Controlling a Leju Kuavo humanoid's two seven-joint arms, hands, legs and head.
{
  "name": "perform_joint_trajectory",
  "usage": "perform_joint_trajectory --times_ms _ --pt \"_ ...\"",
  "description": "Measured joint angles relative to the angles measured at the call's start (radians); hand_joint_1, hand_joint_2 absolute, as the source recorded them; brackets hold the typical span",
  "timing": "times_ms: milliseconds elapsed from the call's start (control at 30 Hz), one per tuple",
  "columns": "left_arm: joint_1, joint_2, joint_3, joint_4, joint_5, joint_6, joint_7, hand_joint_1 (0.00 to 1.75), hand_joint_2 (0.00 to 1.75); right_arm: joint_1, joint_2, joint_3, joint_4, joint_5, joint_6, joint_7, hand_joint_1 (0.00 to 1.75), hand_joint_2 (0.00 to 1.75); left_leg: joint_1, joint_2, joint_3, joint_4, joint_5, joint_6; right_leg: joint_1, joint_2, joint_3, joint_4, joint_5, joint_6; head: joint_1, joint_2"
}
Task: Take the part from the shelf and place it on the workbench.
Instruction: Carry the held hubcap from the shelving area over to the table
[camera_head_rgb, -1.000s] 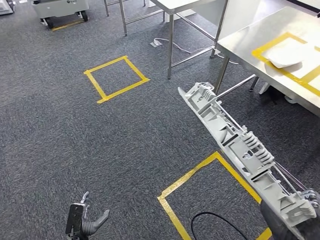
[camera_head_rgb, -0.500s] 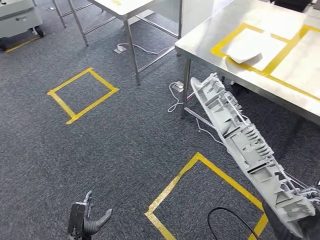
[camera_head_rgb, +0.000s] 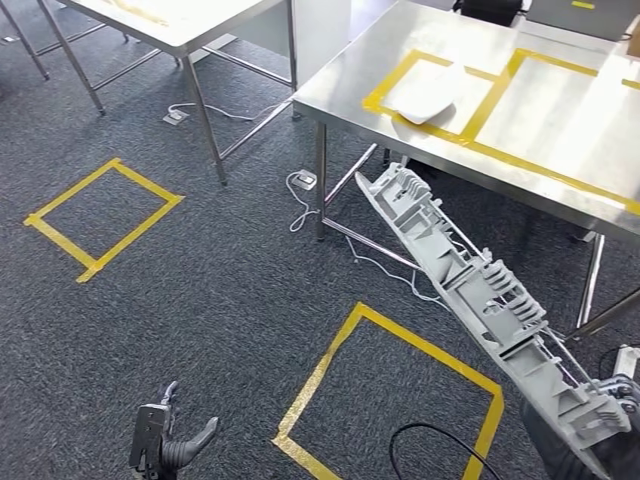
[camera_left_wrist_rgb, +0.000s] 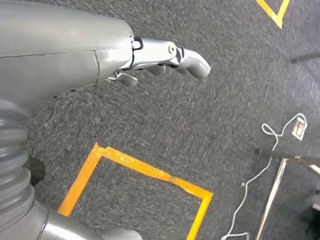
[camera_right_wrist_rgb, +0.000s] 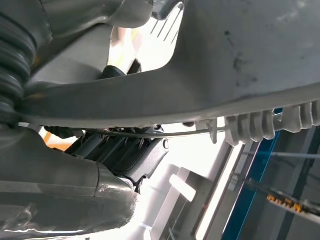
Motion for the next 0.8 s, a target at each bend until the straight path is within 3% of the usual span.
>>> perform_joint_trajectory --times_ms 33,67,167,233,300,333,400,467,500,533,567,600,633,667,700,733,800 --pt "0.0 0.0 0.0 0.0 0.0 0.0 0.0 0.0 1.75 0.0 0.0 0.0 0.0 0.0 0.0 0.0 1.75 1.75 0.0 0.014 -0.001 0.0 0.0 0.0 -0.003 -0.004 0.006 0.013 -0.003 0.004 0.0 0.0" --pt "0.0 0.0 0.0 0.0 -0.001 0.0 0.0 0.0 1.75 0.0 0.0 0.001 0.001 0.0 0.0 0.0 1.75 1.75 0.001 0.027 -0.001 0.0 0.0 -0.002 -0.006 -0.009 0.032 -0.012 0.011 0.008 0.0 0.0" --pt "0.0 0.0 0.0 0.0 -0.001 0.0 0.0 0.0 1.75 -0.002 0.0 0.001 0.001 0.0 0.0 0.001 1.75 1.75 0.001 0.059 0.001 0.002 -0.001 -0.015 -0.007 -0.06 0.167 -0.205 0.067 0.015 -0.001 0.0" --pt "0.0 0.001 0.0 0.0 -0.006 0.005 0.0 0.0 1.75 -0.003 0.0 0.0 0.002 0.0 -0.001 0.001 1.75 1.75 -0.001 0.075 0.007 0.004 -0.003 -0.03 -0.003 -0.082 0.197 -0.257 0.072 0.001 -0.004 0.0" --pt "-0.002 0.0 -0.003 -0.004 -0.015 0.014 0.0 0.0 1.75 -0.003 0.0 0.0 0.002 -0.001 -0.002 0.002 1.75 1.75 0.001 0.091 0.016 0.001 -0.015 -0.047 -0.001 -0.059 0.193 -0.261 0.06 -0.023 -0.006 0.0" --pt "-0.002 0.0 -0.006 -0.007 -0.018 0.018 0.0 0.0 1.75 -0.002 0.0 0.0 0.002 -0.001 -0.004 0.002 1.75 1.75 0.002 0.083 0.016 0.005 -0.023 -0.055 -0.003 -0.045 0.196 -0.264 0.055 -0.033 -0.008 0.0" --pt "-0.001 0.001 -0.013 -0.012 -0.022 0.026 0.0 0.0 1.75 -0.002 0.0 0.001 0.002 -0.001 -0.006 0.004 1.75 1.75 0.005 0.041 -0.01 0.066 -0.06 -0.066 -0.007 -0.018 0.206 -0.272 0.051 -0.05 -0.016 0.0" --pt "0.005 0.002 -0.017 -0.013 -0.022 0.032 0.0 0.0 1.75 -0.003 0.0 0.002 0.003 -0.002 -0.007 0.004 1.75 1.75 0.005 0.003 -0.078 0.193 -0.112 -0.068 -0.005 0.007 0.212 -0.272 0.05 -0.06 -0.024 0.0" --pt "0.009 0.003 -0.018 -0.013 -0.022 0.034 0.0 0.0 1.75 -0.003 0.0 0.002 0.003 -0.002 -0.007 0.005 1.75 1.75 0.005 -0.003 -0.112 0.248 -0.123 -0.067 -0.003 0.022 0.217 -0.272 0.048 -0.062 -0.026 0.0" --pt "0.012 0.003 -0.019 -0.013 -0.021 0.035 0.0 0.0 1.75 -0.003 0.0 0.002 0.003 -0.003 -0.008 0.005 1.75 1.75 0.004 -0.006 -0.134 0.274 -0.113 -0.064 0.0 0.036 0.224 -0.271 0.046 -0.062 -0.026 0.0" --pt "0.014 0.003 -0.019 -0.013 -0.021 0.035 0.0 0.0 1.75 -0.002 0.0 0.002 0.004 -0.003 -0.008 0.005 1.75 1.75 0.003 -0.009 -0.141 0.266 -0.078 -0.06 0.002 0.051 0.233 -0.271 0.042 -0.062 -0.026 0.0" --pt "0.014 0.003 -0.02 -0.013 -0.02 0.035 0.0 0.0 1.75 -0.002 0.0 0.002 0.004 -0.003 -0.008 0.005 1.75 1.75 0.001 -0.017 -0.134 0.23 -0.024 -0.054 0.003 0.066 0.245 -0.271 0.036 -0.06 -0.026 0.0" --pt "0.015 0.004 -0.02 -0.013 -0.019 0.035 0.0 0.0 1.75 -0.002 0.0 0.002 0.004 -0.003 -0.008 0.006 1.75 1.75 -0.001 -0.036 -0.12 0.176 0.032 -0.047 0.002 0.079 0.253 -0.272 0.029 -0.058 -0.026 0.0" --pt "0.017 0.006 -0.02 -0.013 -0.019 0.035 0.0 0.0 1.75 -0.003 0.0 0.003 0.004 -0.003 -0.009 0.006 1.75 1.75 -0.002 -0.062 -0.096 0.123 0.064 -0.039 0.0 0.093 0.261 -0.273 0.02 -0.055 -0.023 0.0" --pt "0.02 0.009 -0.02 -0.013 -0.019 0.036 0.0 0.0 1.75 -0.005 0.0 0.003 0.005 -0.003 -0.01 0.006 1.75 1.75 -0.004 -0.084 -0.07 0.073 0.072 -0.033 -0.004 0.107 0.267 -0.277 0.012 -0.049 -0.022 0.0" --pt "0.022 0.011 -0.02 -0.014 -0.019 0.036 0.0 0.0 1.75 -0.005 0.0 0.003 0.005 -0.003 -0.011 0.006 1.75 1.75 -0.006 -0.099 -0.044 0.031 0.057 -0.026 -0.009 0.122 0.274 -0.281 0.009 -0.042 -0.024 0.0" --pt "0.019 0.011 -0.023 -0.016 -0.019 0.036 0.0 0.0 1.75 -0.003 0.0 0.003 0.006 -0.004 -0.013 0.006 1.75 1.75 -0.009 -0.088 0.001 -0.023 0.019 -0.018 -0.014 0.14 0.282 -0.276 0.022 -0.023 -0.031 0.0"
